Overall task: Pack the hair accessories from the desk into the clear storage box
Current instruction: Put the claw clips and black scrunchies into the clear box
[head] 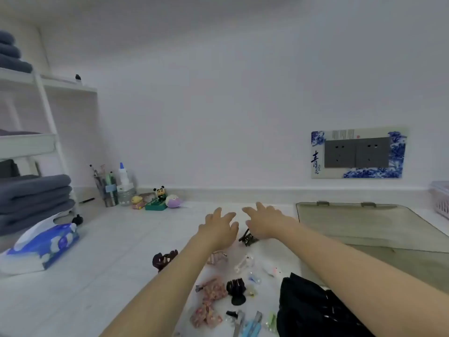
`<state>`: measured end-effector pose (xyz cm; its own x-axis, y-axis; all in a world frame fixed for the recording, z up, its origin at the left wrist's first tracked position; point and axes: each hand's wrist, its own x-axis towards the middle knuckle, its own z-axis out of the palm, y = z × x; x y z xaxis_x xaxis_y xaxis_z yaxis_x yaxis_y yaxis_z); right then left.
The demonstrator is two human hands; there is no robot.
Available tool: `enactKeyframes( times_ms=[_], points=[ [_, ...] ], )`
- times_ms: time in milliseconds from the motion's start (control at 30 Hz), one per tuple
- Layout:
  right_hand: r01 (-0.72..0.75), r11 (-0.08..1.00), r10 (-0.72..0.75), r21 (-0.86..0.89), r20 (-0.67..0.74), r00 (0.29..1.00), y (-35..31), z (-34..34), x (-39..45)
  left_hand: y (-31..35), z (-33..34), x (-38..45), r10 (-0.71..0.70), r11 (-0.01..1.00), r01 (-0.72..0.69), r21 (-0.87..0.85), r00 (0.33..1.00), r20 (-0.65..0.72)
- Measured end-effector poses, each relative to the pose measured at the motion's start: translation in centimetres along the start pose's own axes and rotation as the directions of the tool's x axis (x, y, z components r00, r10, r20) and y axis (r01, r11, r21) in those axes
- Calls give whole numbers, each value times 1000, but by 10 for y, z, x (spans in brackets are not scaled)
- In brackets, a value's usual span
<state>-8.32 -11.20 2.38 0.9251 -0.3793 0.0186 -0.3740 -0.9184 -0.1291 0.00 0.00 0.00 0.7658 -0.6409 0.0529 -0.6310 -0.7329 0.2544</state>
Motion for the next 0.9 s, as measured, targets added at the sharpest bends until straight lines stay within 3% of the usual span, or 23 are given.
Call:
enactKeyframes(
  times_ms=[133,267,500,900],
  points=[
    [-155,987,159,-38,139,978,-2,5,34,-17,7,22,-100,994,106,-25,982,161],
    [-100,993,113,-70,235,965,-2,9,56,-17,11,24,-57,997,64,-34,982,180],
    [-43,998,51,-49,180,982,-10,4,24,-17,14,6,121,991,-107,-80,974,192],
    [146,988,-131,-60,207,970,-9,-1,-59,-1,10,-65,179,981,-160,-110,964,195]
  ],
)
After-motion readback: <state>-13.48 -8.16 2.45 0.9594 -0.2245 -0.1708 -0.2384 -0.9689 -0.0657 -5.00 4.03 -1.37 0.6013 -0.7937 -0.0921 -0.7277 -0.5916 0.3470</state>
